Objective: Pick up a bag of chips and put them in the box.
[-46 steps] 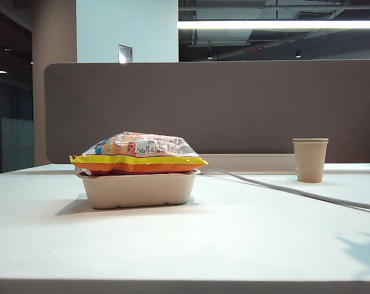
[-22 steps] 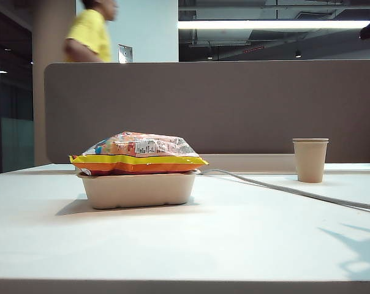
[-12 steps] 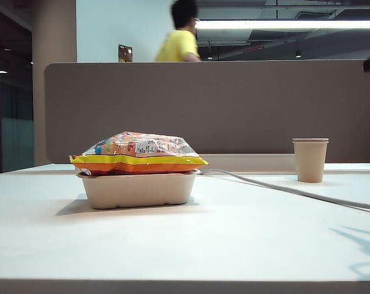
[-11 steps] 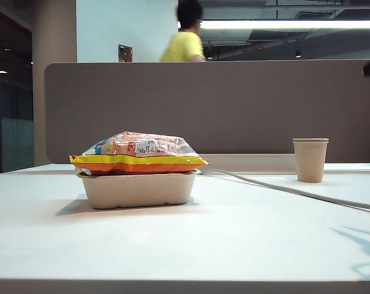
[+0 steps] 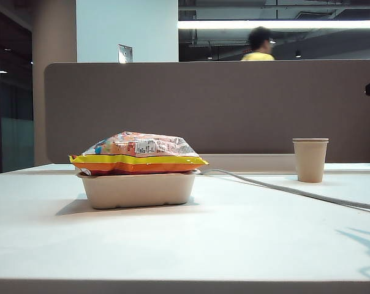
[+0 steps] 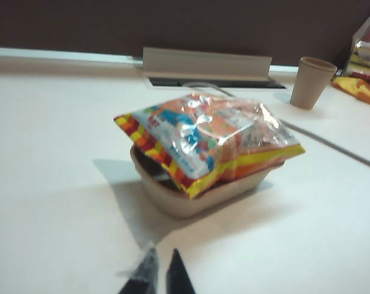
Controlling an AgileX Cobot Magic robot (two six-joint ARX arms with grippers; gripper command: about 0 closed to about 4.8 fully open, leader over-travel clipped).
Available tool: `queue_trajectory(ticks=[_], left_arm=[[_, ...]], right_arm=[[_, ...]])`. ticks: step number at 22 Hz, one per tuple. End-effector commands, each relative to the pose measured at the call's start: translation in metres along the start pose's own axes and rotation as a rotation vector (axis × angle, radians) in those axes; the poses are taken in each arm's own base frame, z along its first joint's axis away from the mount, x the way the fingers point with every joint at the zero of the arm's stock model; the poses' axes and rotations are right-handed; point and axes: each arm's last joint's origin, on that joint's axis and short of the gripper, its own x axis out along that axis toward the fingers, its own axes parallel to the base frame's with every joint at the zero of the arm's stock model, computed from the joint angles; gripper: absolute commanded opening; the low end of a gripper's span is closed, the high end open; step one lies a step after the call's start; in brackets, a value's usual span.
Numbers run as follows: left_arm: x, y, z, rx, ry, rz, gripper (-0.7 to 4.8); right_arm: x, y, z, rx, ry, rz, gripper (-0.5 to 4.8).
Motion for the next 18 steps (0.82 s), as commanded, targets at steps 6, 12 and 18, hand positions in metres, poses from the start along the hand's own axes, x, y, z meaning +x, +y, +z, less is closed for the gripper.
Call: queue_trajectory(ticks=[6, 12, 18], left_arm=[[0.000, 0.000, -0.001, 0.025, -0.007, 0.001, 0.26], [0.000, 0.001, -0.006, 0.067, 0.052, 0.008, 0.26], [0.000, 0.002, -0.011, 0.081, 0.105, 0.011, 0.26]], right_arm=[[-0.001, 0.000, -0.014, -0.033, 0.107, 0.003, 0.80], [-0.002, 0.001, -0.023, -0.039, 0.203, 0.005, 0.80], [-0.005, 0.000, -0.033, -0.021, 0.307, -0.011, 0.80]])
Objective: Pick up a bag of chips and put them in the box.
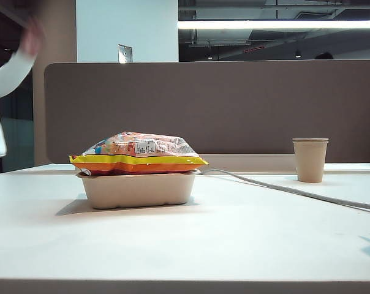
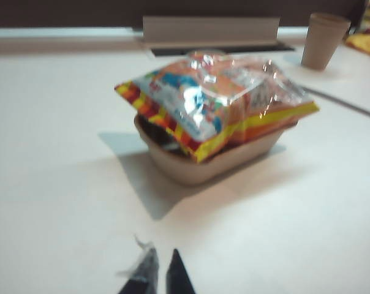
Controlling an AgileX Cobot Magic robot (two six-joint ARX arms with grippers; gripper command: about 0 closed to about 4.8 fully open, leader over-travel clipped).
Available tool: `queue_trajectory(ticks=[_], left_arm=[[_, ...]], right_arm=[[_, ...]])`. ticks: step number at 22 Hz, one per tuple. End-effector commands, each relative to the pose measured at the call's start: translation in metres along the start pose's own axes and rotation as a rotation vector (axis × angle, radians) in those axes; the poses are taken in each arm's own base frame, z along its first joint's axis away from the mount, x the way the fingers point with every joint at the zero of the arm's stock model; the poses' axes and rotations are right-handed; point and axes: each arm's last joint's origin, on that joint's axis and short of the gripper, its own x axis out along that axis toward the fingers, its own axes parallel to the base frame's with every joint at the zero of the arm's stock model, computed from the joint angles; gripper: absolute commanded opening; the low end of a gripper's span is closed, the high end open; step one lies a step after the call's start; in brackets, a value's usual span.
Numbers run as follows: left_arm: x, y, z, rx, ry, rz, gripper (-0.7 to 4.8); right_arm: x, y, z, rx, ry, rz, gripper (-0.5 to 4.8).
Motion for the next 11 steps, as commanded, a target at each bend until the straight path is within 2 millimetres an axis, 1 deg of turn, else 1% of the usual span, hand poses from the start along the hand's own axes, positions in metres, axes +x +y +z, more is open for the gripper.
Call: queue_trajectory(ticks=[1, 8, 11], left_arm=[[0.0000, 0.0003, -0.0022, 0.007, 0.025, 0.002, 0.26], [0.0000, 0.0003, -0.0022, 0.005, 0.024, 0.003, 0.26], [0.0000, 0.0002, -0.0019, -0.026, 0.022, 0.002, 0.26]], right_arm=[[0.0000, 0.0005, -0.0061, 0.005, 0.058, 0.002, 0.80], [-0.0001, 0.0006, -0.0062, 0.016, 0.059, 0.005, 0.81], [-0.0001, 0.0006, -0.0062, 0.016, 0.059, 0.005, 0.81]])
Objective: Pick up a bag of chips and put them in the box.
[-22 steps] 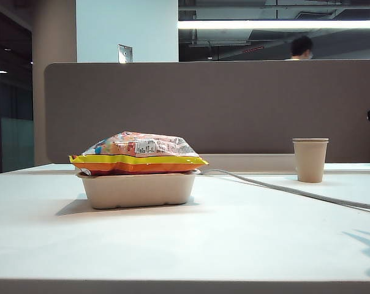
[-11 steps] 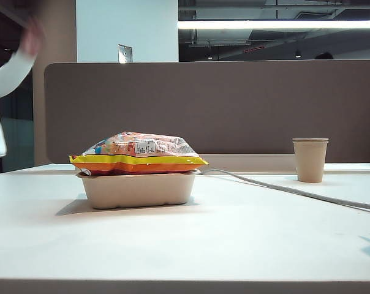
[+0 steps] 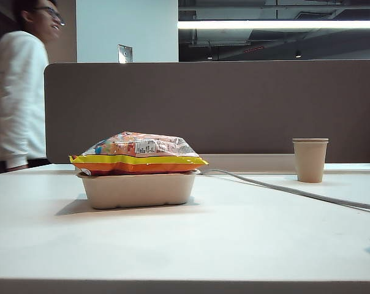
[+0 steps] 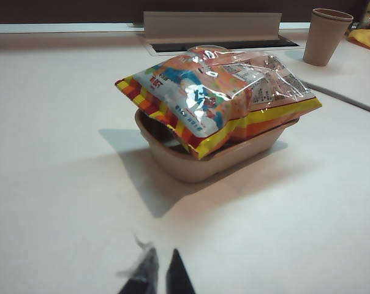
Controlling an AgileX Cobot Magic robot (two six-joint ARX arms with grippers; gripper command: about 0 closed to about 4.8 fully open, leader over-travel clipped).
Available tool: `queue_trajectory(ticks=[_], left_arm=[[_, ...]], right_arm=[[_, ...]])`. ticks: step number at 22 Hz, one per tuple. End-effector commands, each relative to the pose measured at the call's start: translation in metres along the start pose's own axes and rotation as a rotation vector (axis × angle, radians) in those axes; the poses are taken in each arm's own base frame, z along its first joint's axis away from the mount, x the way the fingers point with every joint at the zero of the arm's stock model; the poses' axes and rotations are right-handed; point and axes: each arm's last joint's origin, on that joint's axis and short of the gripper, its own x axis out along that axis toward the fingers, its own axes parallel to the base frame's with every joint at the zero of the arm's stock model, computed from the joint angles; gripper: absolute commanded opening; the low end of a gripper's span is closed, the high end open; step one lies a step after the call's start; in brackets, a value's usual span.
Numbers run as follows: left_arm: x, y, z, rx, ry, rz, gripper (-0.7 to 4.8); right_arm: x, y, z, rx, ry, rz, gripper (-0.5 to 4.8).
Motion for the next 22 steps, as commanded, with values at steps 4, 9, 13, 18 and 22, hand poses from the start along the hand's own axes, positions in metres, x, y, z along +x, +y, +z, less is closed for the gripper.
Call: queue_trajectory(ticks=[4, 9, 13, 18, 22], left_arm=[[0.0001, 0.0001, -0.0011, -0.019, 0.011, -0.001, 0.26], [0.0001, 0.0001, -0.0011, -0.020, 0.011, -0.001, 0.26], [0.0001, 0.0001, -0.0011, -0.020, 0.011, -0.001, 0.26], [0.0001, 0.0001, -0.0011, -0.020, 0.011, -0.001, 0.26], [-0.0001, 0.0024, -0.0008, -0.023, 0.008, 0.023, 0.26]], right_arm=[[0.0001, 0.0001, 0.0006, 0.000, -0.011, 0.002, 0.80], [0.0001, 0.0001, 0.0006, 0.000, -0.011, 0.002, 0.80], [0.0001, 0.0001, 0.0006, 0.000, -0.011, 0.001, 0.80], [-0.0006, 0.0002, 0.0015, -0.003, -0.022, 0.001, 0.81], [-0.0059, -0.0042, 0.0058, -0.002, -0.083, -0.046, 0.81]])
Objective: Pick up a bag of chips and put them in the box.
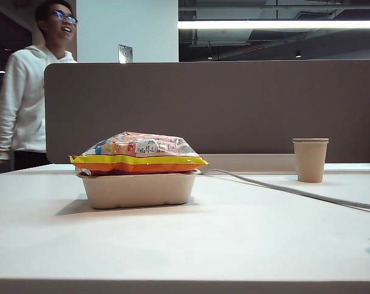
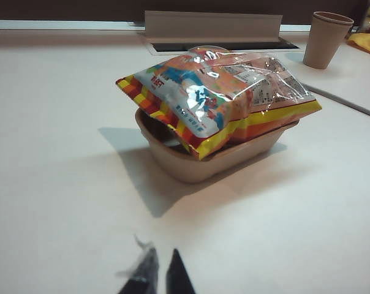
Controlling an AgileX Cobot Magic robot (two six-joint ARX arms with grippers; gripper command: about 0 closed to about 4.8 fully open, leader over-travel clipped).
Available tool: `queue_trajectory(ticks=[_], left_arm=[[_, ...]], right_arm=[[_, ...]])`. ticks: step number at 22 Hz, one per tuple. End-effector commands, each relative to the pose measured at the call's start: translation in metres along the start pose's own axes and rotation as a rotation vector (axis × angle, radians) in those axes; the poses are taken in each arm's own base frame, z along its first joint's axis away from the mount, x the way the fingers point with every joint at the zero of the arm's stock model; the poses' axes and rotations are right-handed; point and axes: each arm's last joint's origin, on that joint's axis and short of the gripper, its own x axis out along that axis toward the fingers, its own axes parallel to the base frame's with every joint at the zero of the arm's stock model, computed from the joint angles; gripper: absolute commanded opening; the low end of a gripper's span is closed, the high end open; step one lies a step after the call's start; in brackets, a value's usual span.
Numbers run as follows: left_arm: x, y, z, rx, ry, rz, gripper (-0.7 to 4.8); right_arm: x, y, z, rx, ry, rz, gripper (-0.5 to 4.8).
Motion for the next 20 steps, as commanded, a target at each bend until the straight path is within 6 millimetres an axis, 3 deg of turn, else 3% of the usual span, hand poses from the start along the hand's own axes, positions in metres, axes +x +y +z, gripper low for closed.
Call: queue_trajectory(ticks=[1, 8, 20], left_arm=[[0.000, 0.003, -0.001, -0.006, 0.006, 0.029, 0.26], [-0.002, 0.015, 0.000, -0.026, -0.005, 0.151, 0.26], [-0.003, 0.016, 0.000, -0.028, -0.006, 0.165, 0.26]], right_arm=[[-0.005, -0.005, 0.005, 0.000, -0.070, -0.054, 0.81], [-0.013, -0.016, 0.009, 0.012, -0.135, -0.166, 0.81], [-0.025, -0.020, 0.017, -0.014, -0.265, -0.252, 0.81]])
